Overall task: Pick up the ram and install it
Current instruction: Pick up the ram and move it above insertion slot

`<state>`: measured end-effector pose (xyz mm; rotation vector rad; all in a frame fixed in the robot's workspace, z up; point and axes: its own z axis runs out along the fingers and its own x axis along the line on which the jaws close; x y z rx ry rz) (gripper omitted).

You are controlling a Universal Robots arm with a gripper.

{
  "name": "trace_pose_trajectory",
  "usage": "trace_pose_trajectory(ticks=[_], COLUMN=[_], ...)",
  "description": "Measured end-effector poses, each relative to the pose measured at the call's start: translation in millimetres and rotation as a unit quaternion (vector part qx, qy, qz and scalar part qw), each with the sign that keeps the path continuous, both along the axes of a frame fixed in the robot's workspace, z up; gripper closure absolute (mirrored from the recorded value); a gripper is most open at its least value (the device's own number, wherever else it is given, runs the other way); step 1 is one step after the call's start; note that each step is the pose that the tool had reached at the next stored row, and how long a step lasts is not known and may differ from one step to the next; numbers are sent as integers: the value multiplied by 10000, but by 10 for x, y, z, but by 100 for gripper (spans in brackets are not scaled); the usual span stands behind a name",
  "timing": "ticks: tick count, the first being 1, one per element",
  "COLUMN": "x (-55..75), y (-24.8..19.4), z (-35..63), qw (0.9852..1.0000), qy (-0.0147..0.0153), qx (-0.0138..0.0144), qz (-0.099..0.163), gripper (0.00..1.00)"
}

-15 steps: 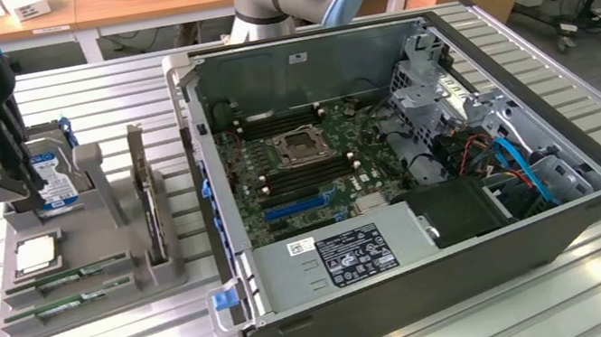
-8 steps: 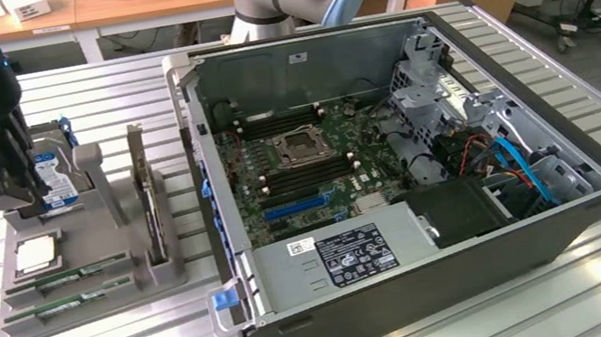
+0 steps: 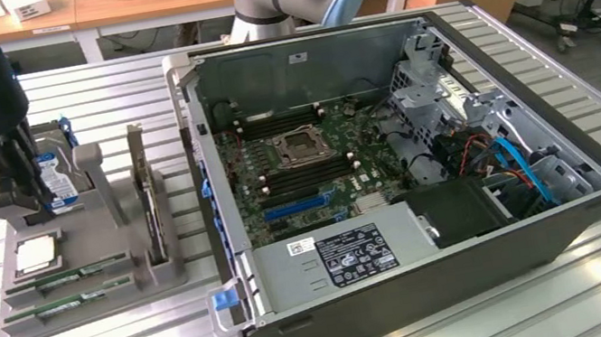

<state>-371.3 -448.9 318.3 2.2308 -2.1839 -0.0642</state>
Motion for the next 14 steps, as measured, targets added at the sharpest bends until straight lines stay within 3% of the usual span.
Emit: trace_pose_trajectory(ticks=[9,14], x=[0,0], y=[0,0], z=[-108,-119], qw=[10000,10000], qy=[0,0], qx=[0,0], qz=[0,0], gripper=[70,70])
